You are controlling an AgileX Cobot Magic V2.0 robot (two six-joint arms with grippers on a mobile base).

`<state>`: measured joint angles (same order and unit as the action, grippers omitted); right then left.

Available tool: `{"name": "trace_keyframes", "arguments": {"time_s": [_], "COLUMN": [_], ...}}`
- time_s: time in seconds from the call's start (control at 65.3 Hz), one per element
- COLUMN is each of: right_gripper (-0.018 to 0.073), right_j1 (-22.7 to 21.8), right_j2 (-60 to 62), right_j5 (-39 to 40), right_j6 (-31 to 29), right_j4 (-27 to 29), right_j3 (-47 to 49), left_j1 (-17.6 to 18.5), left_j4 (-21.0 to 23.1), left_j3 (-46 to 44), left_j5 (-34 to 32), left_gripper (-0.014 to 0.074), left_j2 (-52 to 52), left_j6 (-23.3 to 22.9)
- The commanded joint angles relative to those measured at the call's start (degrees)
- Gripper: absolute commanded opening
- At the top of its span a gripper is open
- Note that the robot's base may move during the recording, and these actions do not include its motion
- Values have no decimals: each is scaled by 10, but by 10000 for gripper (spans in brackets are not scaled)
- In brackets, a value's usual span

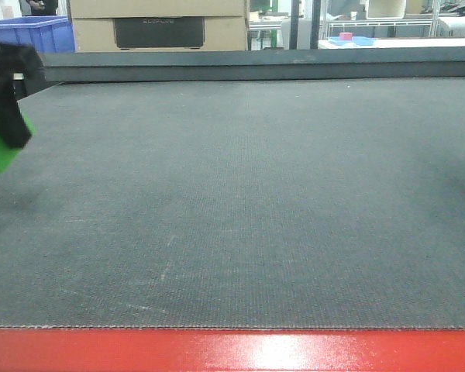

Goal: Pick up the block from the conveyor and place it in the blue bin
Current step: 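Lift both held blocks up off the conveyor belt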

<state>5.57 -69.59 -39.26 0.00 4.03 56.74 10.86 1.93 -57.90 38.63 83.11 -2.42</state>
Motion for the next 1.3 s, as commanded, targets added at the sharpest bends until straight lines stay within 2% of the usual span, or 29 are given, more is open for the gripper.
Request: {"name": "trace_keyframes", "arguments": {"time_s": [0.0,0.23,0.352,0.49,0.582,0.919,1.072,1.286], "right_gripper": [-160,-160,-160,-160,-160,-160,-160,-160], "right_j1": [18,25,25,25,25,25,25,25], "right_j2": [43,162,246,331,379,538,565,568], "right_j5": [59,184,235,233,231,281,277,276], "right_j6": [-6,4,7,7,7,7,7,7], "right_j4": [-4,27,27,27,27,27,27,27], "right_j3": [-48,-203,-276,-305,-305,-305,-305,-305], "left_j1": [2,2,2,2,2,2,2,2], "left_j4": [29,44,52,52,37,29,29,29], "left_j3": [60,202,252,271,271,271,271,271], "left_j5": [-98,-269,-308,-297,-294,-307,-303,-302], "left_gripper": [-111,-111,-111,-111,-111,-111,-111,-111], "left_j2": [-52,-174,-240,-312,-362,-555,-613,-630], "left_j6": [6,6,5,5,5,5,5,5]}}
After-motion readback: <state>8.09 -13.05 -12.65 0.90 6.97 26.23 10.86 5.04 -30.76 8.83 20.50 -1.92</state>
